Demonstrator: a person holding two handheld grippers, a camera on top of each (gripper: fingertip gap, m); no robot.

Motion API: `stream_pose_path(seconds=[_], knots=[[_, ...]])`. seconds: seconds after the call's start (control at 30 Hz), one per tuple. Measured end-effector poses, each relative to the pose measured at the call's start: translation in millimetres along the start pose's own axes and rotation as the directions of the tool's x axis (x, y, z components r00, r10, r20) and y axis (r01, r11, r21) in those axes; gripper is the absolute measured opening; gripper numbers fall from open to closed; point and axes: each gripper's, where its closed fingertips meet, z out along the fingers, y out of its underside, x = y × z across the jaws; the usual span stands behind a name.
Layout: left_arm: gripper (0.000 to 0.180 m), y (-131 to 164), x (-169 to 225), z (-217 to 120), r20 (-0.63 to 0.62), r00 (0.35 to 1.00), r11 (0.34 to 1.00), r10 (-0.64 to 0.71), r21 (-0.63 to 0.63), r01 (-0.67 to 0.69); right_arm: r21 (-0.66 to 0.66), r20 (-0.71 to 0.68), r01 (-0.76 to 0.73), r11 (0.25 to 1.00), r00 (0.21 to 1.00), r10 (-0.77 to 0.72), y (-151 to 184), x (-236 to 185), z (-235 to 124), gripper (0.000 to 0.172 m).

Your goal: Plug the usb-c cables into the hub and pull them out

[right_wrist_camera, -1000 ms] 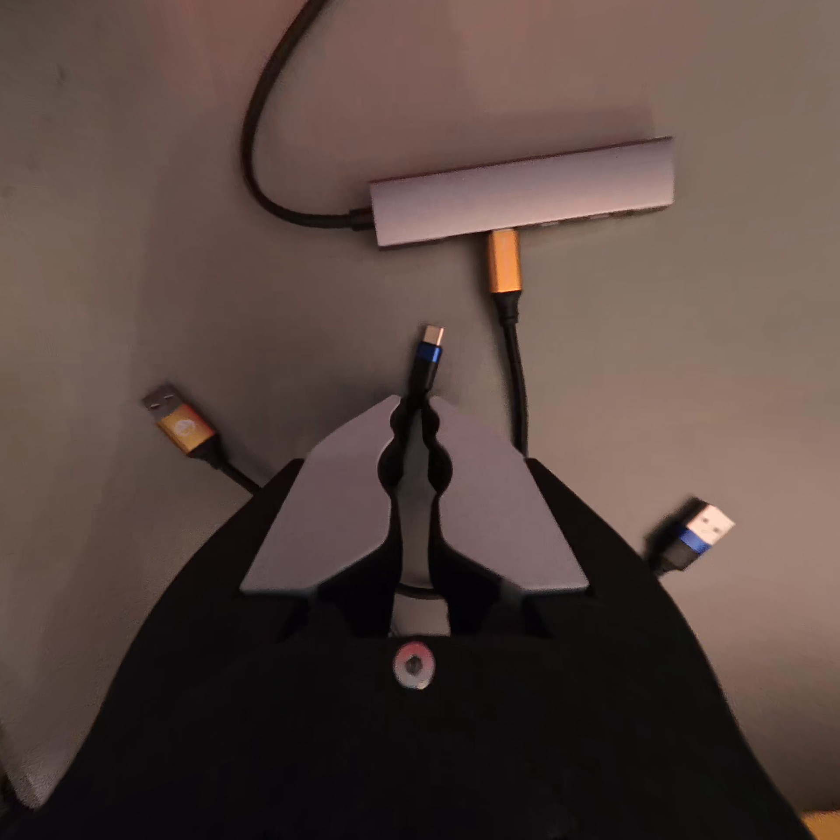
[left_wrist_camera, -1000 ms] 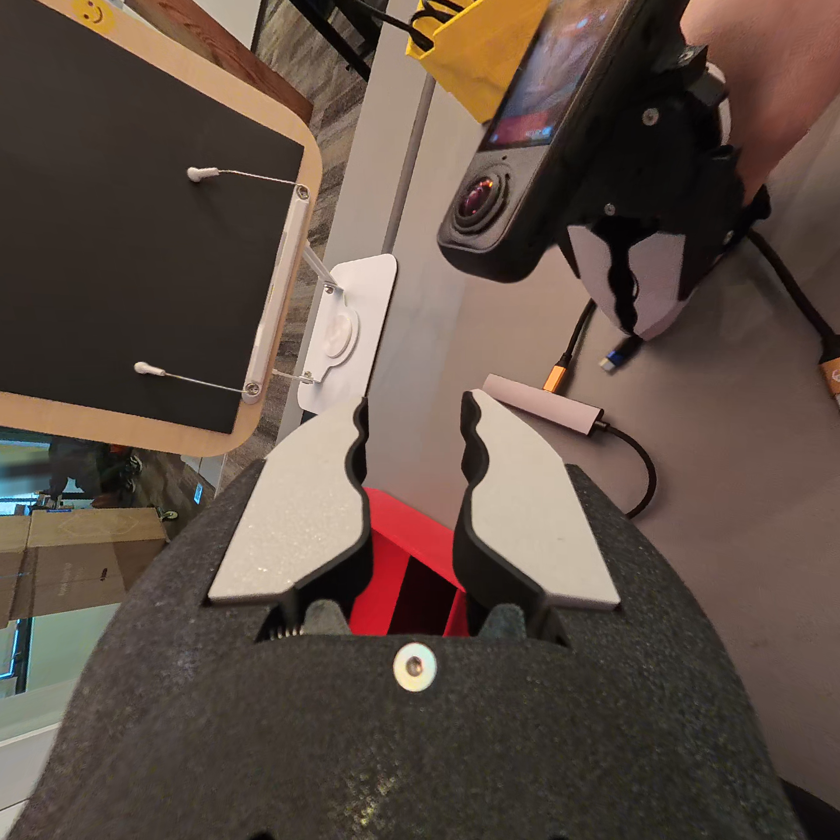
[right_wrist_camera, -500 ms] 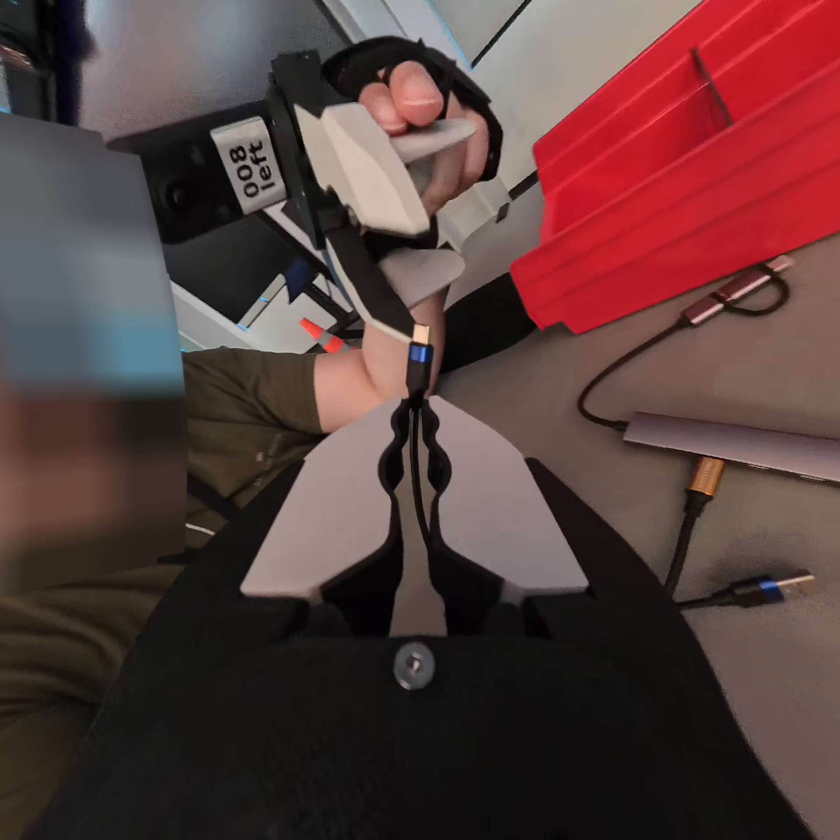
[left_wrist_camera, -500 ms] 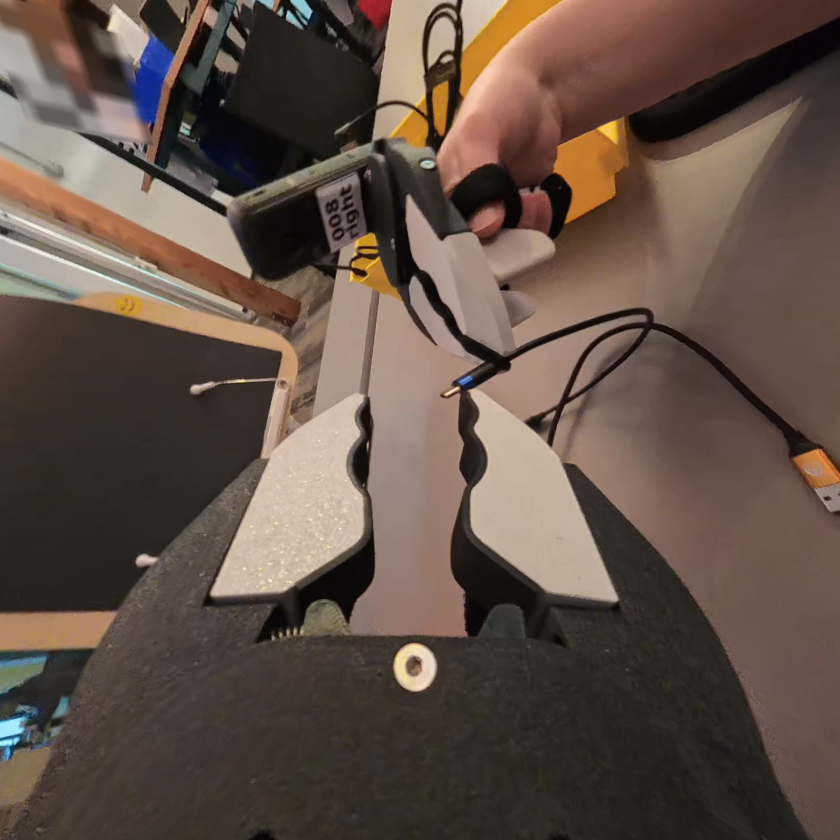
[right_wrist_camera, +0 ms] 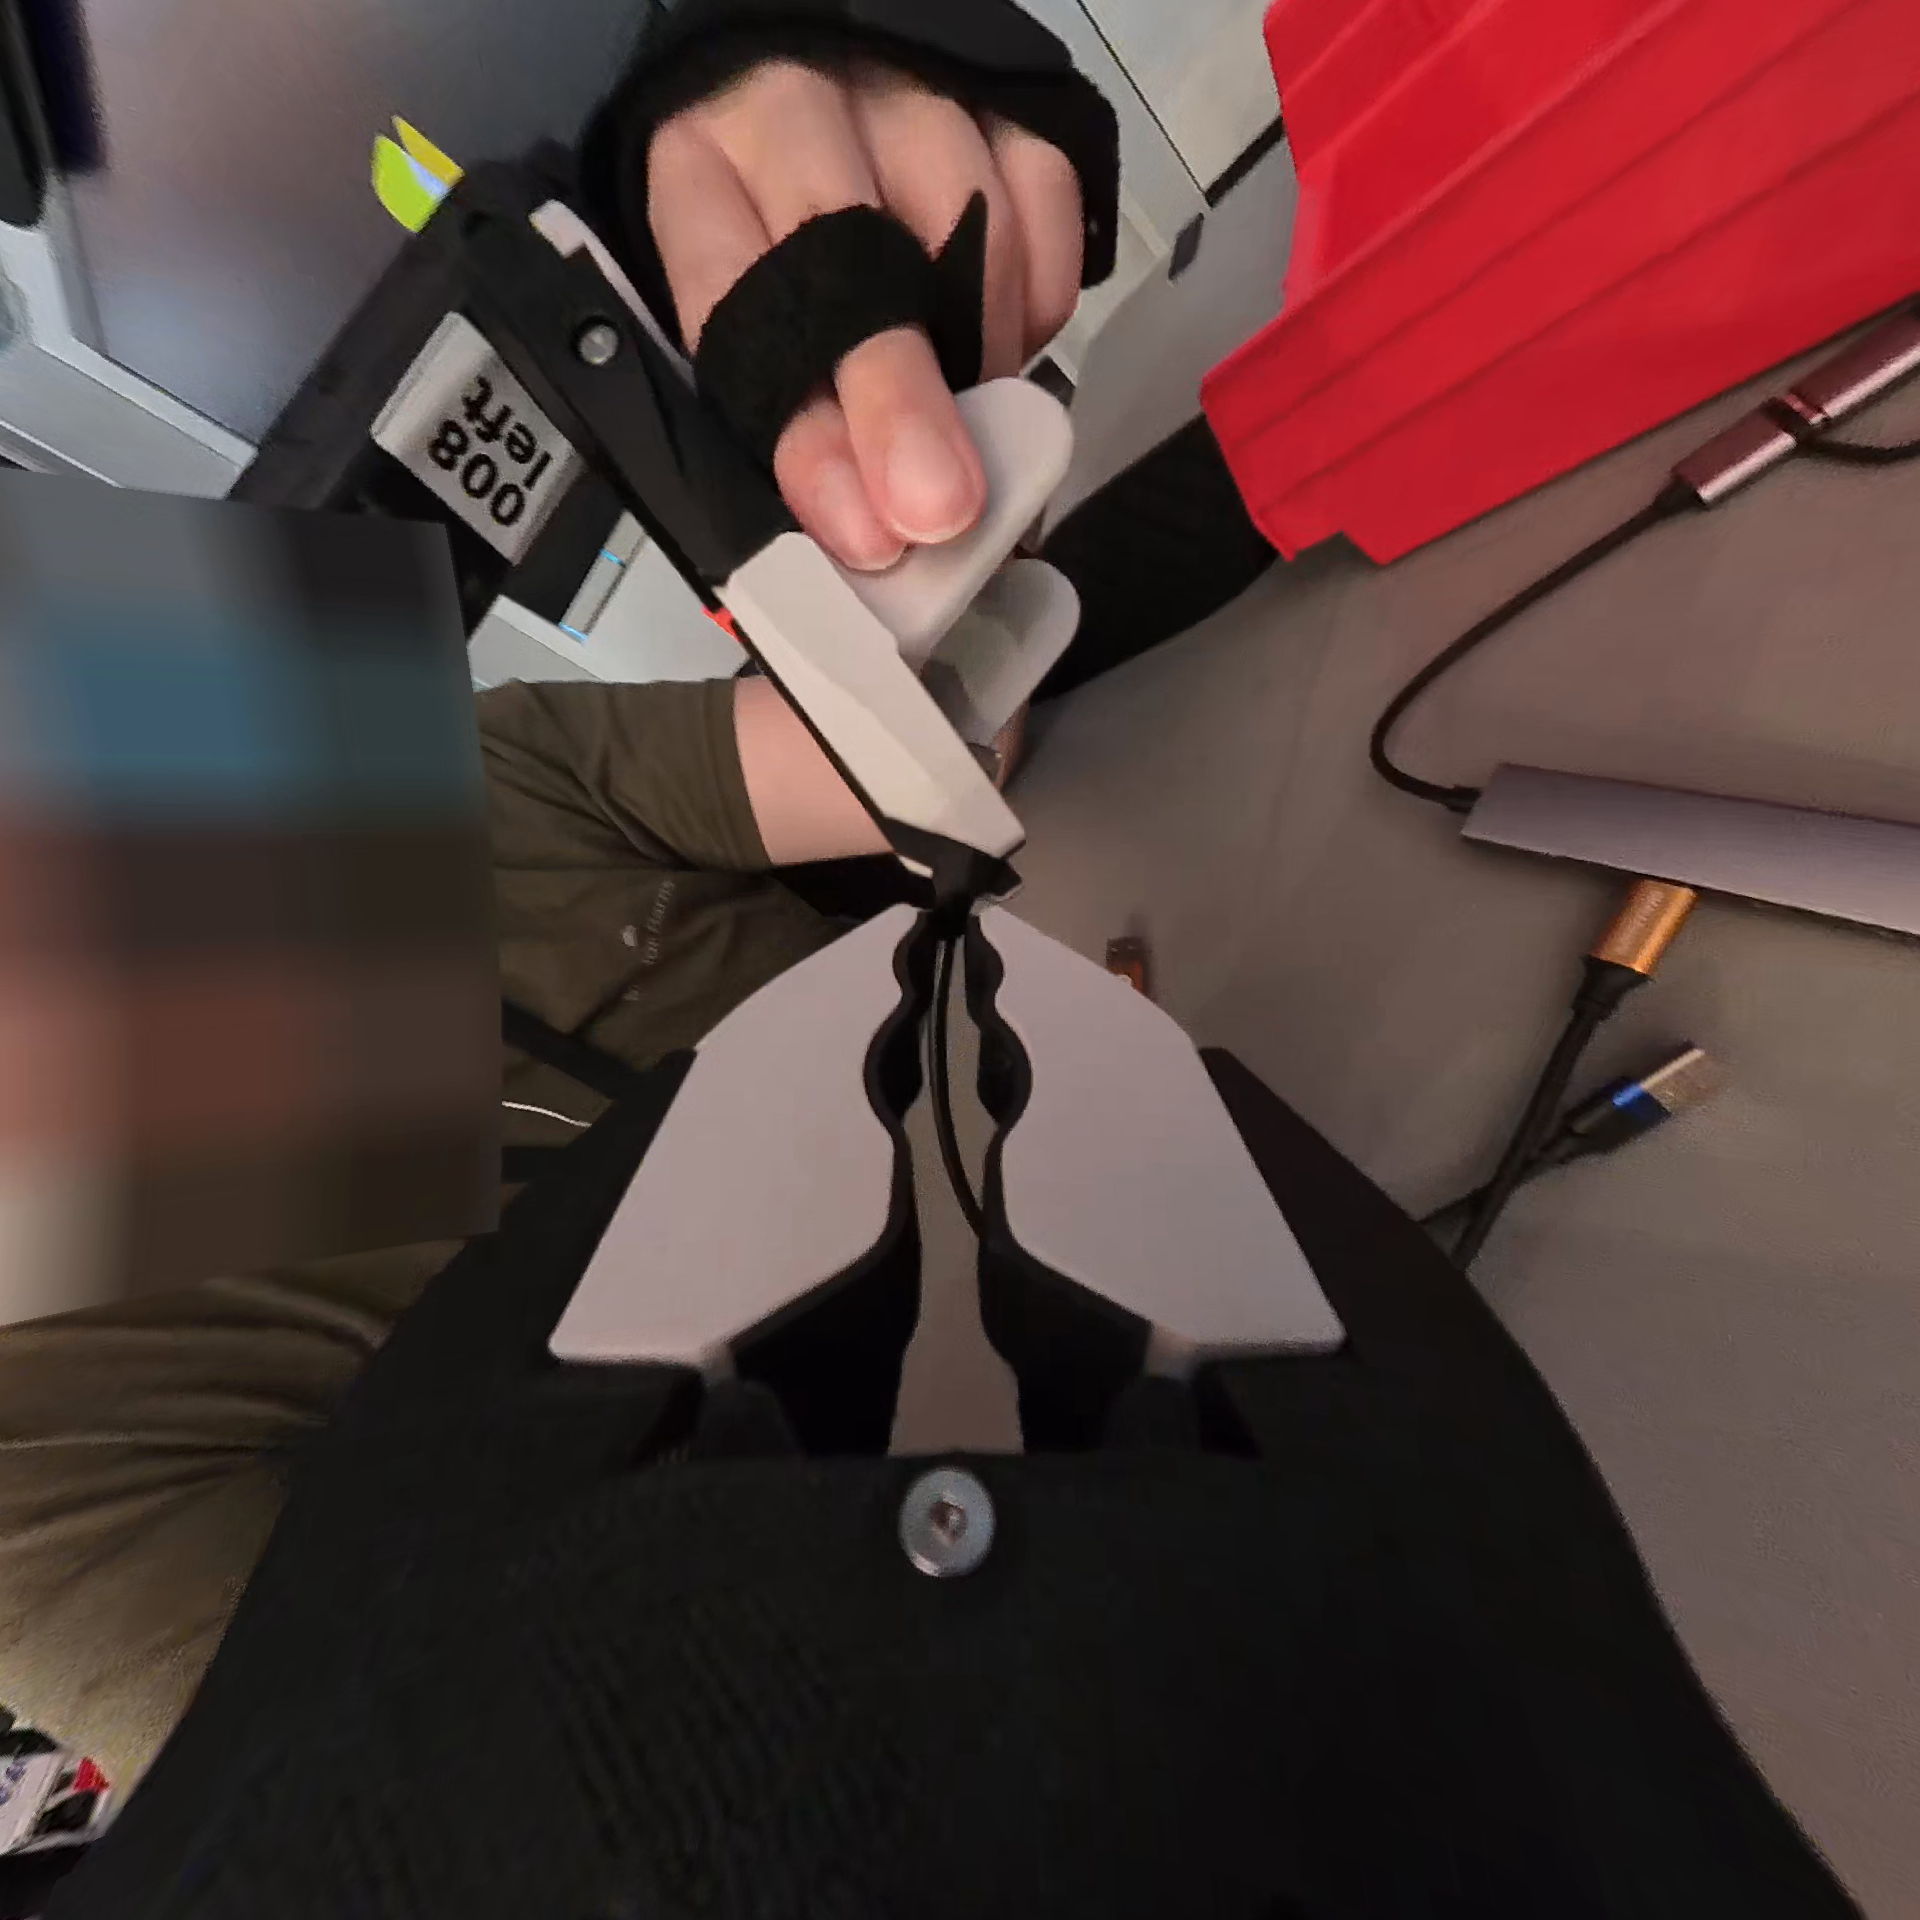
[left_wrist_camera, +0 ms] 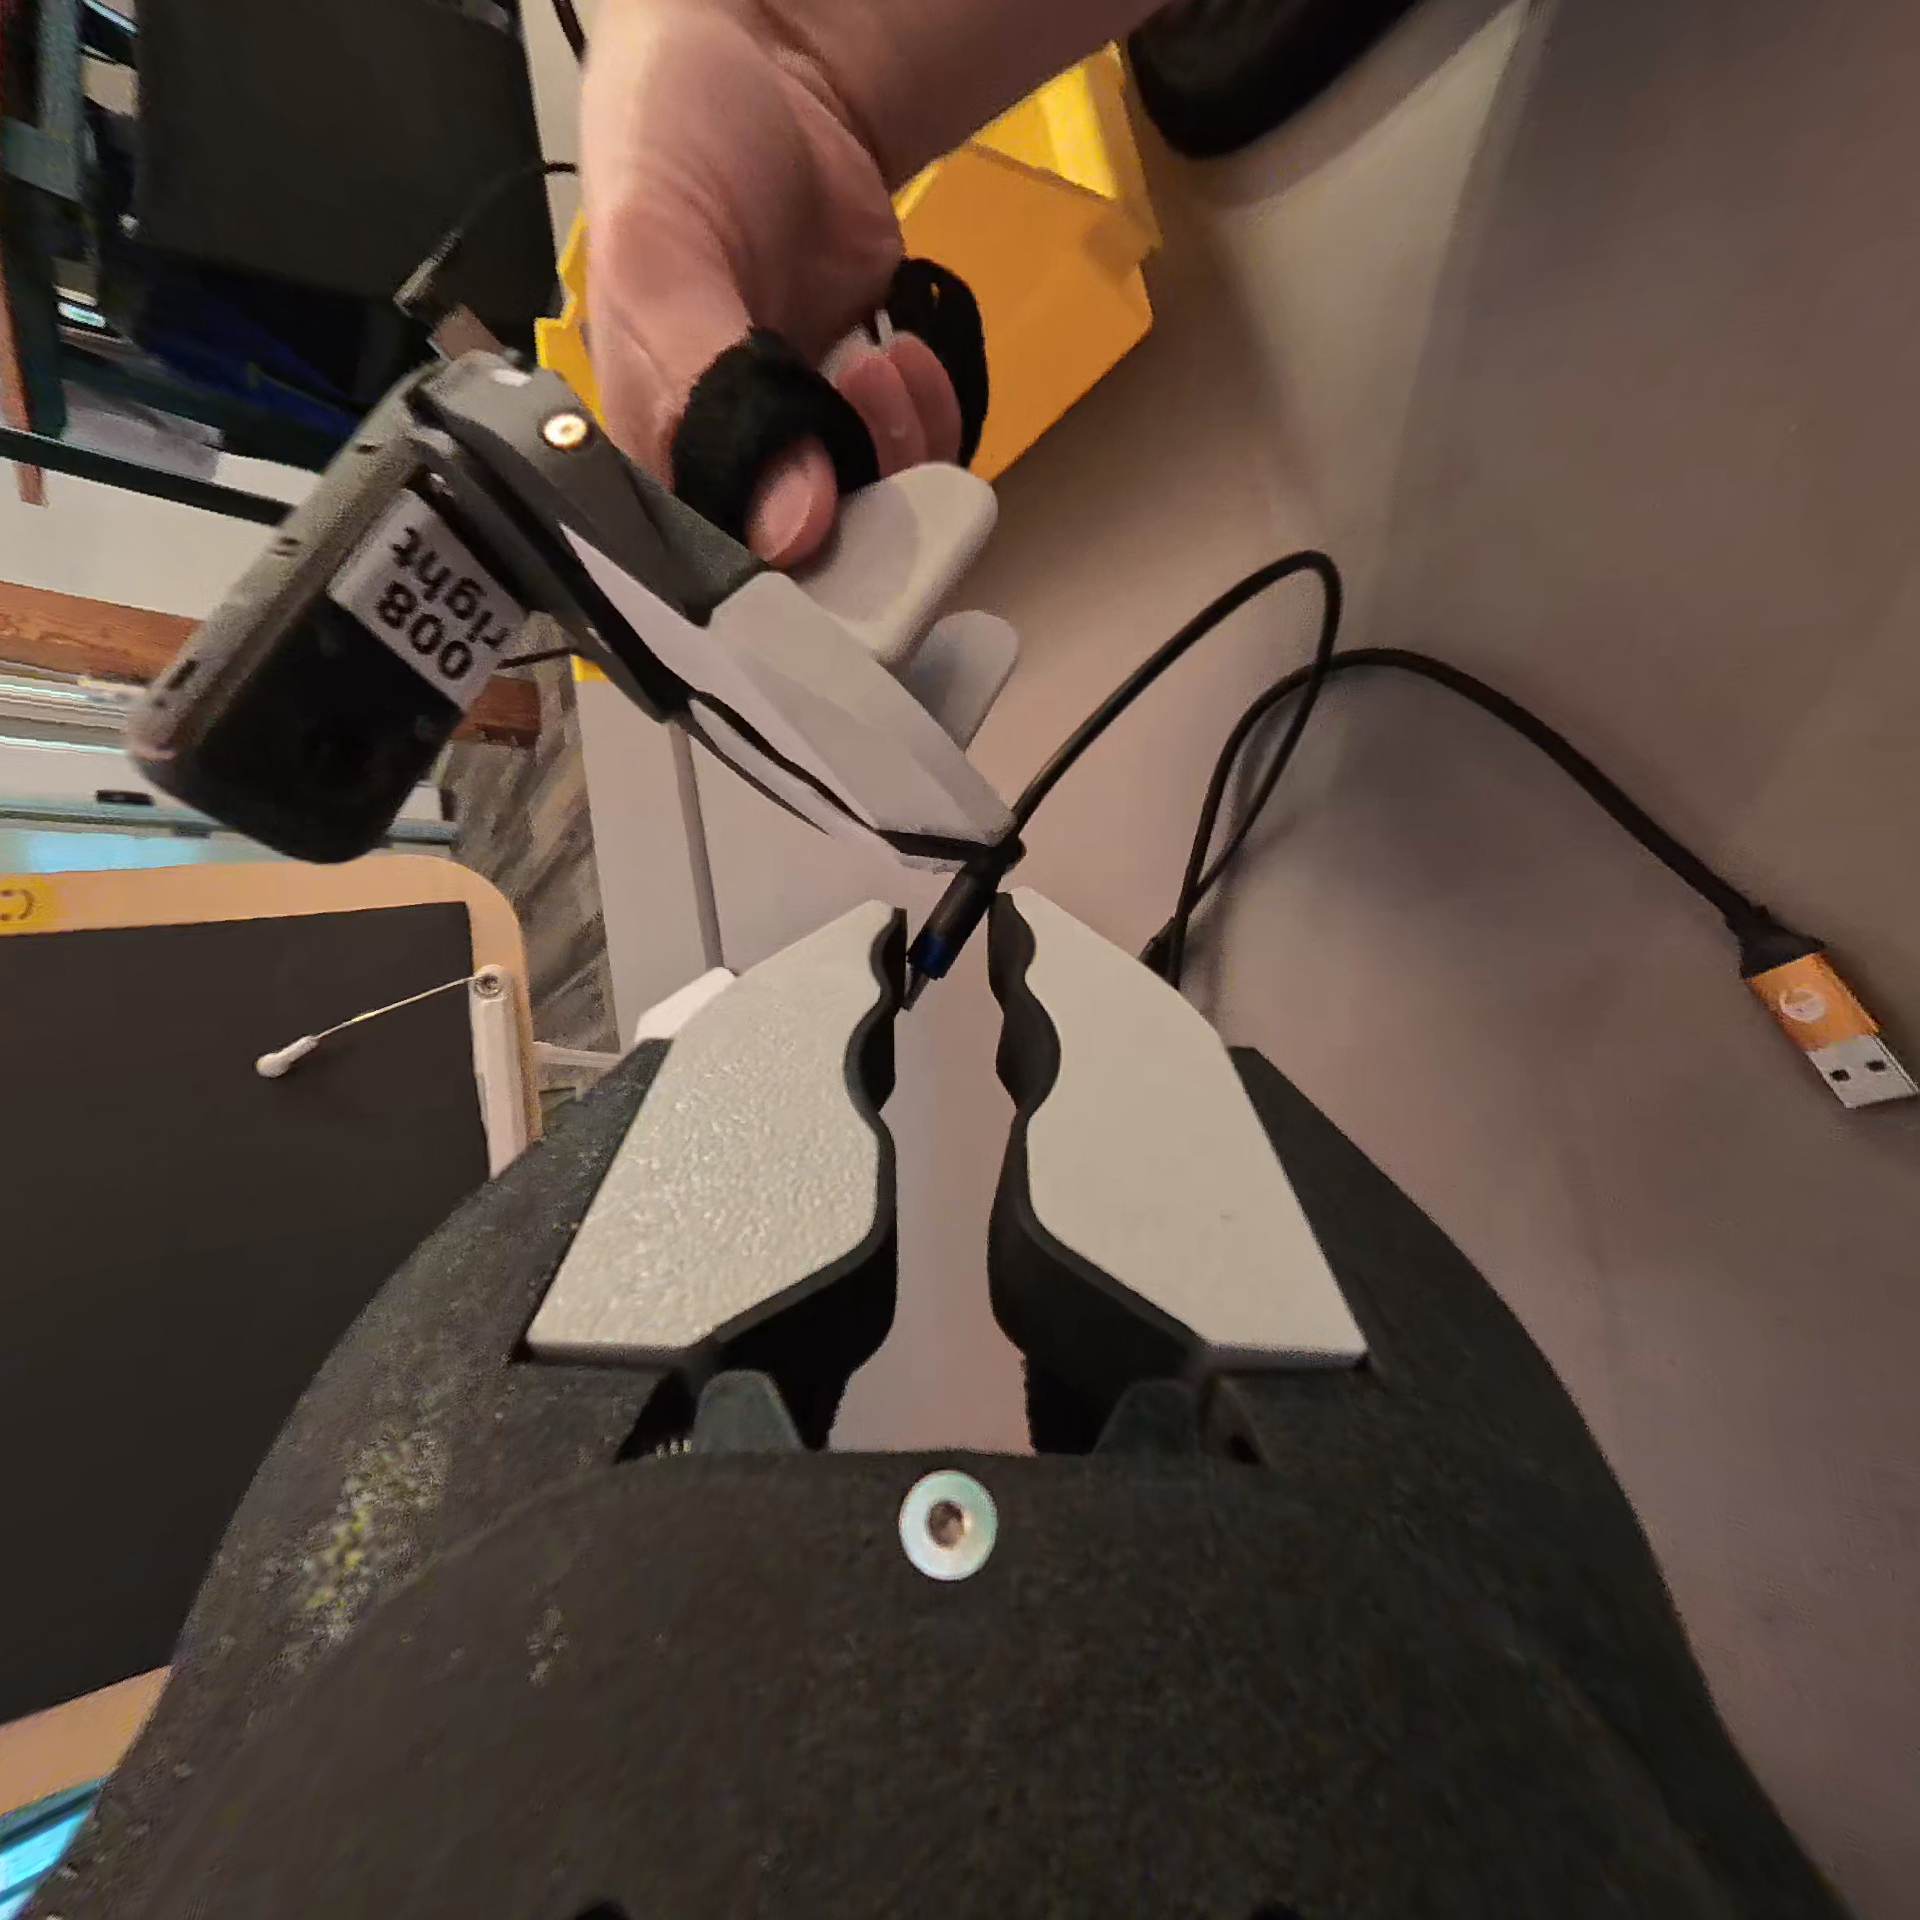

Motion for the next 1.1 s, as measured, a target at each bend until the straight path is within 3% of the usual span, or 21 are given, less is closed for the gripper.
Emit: stream_pose_path(seconds=[0.13,0.3,0.37,0.43,0.57,0.67,0.73,0.93,0.97,1.1], knots=[[0.007,8,11,3,-0.092,0.996,0.996,-0.018,-0.086,0.010,-0.062,-0.086,0.065,0.996,0.994,-0.070,7,7,2,0.006],[0.007,24,-13,-11,0.037,0.997,0.990,-0.071,-0.120,0.075,0.012,-0.239,0.211,0.977,0.950,-0.202,-17,14,-5,0.031],[0.007,31,-23,-21,0.090,0.989,0.985,-0.118,-0.119,0.129,0.001,-0.344,0.329,0.944,0.887,-0.308,-26,17,-12,0.029],[0.007,36,-31,-29,0.143,0.980,0.982,-0.138,-0.113,0.154,0.006,-0.408,0.439,0.898,0.821,-0.399,-37,11,-16,0.005],[0.009,31,-44,-33,0.192,0.954,0.970,-0.228,-0.042,0.240,-0.030,-0.517,0.500,0.866,0.734,-0.441,-47,7,-25,0.004],[0.034,29,-40,-34,0.141,0.938,0.948,-0.316,-0.004,0.319,-0.132,-0.614,0.597,0.791,0.577,-0.538,-53,2,-34,0.003],[0.041,26,-44,-39,0.120,0.914,0.922,-0.387,0.077,0.380,-0.171,-0.645,0.645,0.745,0.498,-0.579,-58,-5,-36,0.003],[0.037,-4,-60,-68,-0.011,0.834,0.767,-0.552,0.385,0.513,-0.190,-0.650,0.736,0.650,0.402,-0.645,-66,-28,-30,0.004],[0.028,-9,-62,-71,-0.040,0.815,0.735,-0.578,0.407,0.541,-0.206,-0.651,0.749,0.630,0.376,-0.660,-66,-30,-29,0.004],[0.027,-3,-70,-69,-0.083,0.732,0.660,-0.677,0.373,0.652,-0.245,-0.672,0.769,0.590,0.304,-0.675,-69,-33,-30,0.004]])
